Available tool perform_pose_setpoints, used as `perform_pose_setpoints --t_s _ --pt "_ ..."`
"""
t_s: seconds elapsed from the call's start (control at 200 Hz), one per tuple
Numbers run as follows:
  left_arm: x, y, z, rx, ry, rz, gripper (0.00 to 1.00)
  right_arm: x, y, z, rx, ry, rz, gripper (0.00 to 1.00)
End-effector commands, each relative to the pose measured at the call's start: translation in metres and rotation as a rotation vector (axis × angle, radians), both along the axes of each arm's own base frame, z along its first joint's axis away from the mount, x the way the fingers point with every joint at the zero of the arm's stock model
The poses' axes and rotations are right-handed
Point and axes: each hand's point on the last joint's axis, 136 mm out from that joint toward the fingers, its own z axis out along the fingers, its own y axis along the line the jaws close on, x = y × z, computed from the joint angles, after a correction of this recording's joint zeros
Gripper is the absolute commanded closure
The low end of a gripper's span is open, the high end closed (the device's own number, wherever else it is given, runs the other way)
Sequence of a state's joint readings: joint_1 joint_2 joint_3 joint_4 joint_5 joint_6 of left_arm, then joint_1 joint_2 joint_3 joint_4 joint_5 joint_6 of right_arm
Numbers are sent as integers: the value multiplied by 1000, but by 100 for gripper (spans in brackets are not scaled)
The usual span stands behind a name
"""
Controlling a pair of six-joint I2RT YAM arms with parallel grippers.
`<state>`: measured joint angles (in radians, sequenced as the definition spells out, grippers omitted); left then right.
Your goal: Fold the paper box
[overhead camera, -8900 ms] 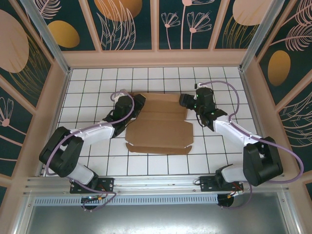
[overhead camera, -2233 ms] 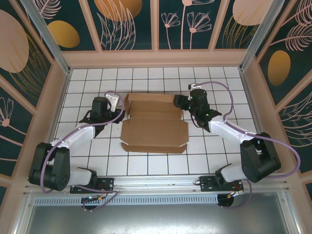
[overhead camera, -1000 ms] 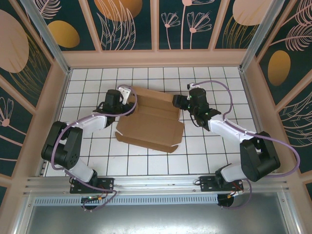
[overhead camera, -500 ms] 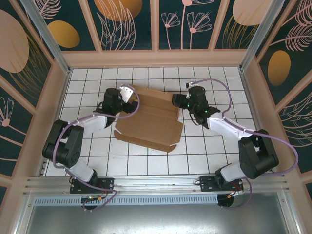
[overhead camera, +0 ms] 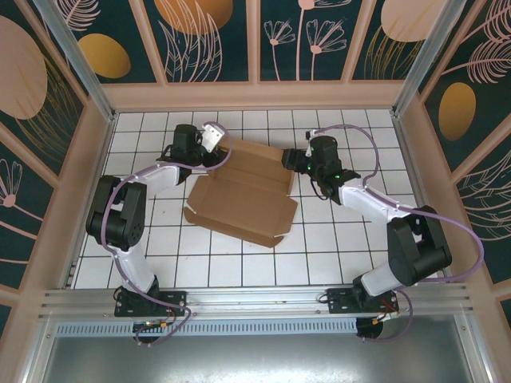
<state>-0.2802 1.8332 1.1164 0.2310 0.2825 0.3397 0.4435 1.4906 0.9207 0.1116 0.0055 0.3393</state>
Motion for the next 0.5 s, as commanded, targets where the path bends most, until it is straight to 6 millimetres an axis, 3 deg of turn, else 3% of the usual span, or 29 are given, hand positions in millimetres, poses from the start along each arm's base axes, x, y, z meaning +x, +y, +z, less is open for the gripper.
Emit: perform_pose_setpoints --t_s 0.0,0.055,0.27,0.395,0.41,0.495 --pt "-16 -8 -9 -44 65 -52 40 -11 -14 -46 -102 149 -9 26" --pt "-16 -10 -2 -70 75 -46 42 -10 -13 -43 -100 143 -8 26" --pt "-16 -4 17 -183 116 93 68 -2 -9 -29 -113 109 -11 27" --pt "-28 2 5 -230 142 214 69 -5 -7 -26 -115 98 -8 25" --pt "-29 2 18 -244 112 222 69 -6 -8 -26 -115 95 -9 25" --pt "-46 4 8 -260 124 274 69 -8 -12 -25 -134 88 -30 23"
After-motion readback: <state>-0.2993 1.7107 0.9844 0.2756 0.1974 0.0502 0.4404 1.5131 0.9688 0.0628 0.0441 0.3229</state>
